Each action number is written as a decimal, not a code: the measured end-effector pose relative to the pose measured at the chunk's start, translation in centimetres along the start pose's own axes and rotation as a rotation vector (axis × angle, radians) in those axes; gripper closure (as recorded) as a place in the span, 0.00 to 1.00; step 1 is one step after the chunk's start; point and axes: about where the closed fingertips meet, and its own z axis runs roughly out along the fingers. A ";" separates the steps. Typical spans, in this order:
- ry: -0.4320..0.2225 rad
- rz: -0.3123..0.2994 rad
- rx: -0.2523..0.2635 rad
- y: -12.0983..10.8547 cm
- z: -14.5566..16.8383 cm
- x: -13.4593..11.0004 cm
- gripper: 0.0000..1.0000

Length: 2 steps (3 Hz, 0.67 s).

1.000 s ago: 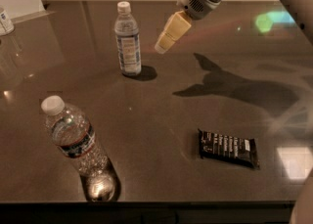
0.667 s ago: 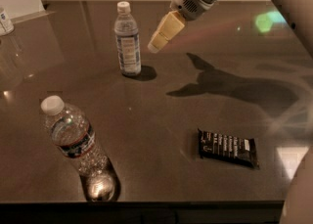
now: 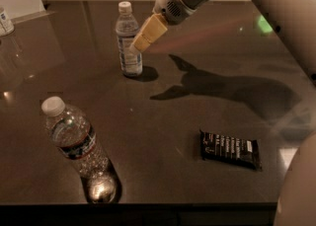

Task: Move blue plastic bottle near water bottle

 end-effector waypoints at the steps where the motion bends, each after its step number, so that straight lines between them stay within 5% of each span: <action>1: -0.050 -0.005 -0.031 1.1 1.5 -1.8 0.00; 2: -0.075 -0.008 -0.047 1.7 2.4 -2.8 0.00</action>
Offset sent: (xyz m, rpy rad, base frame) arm -0.0066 0.0535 0.0046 0.1083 0.0000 0.0513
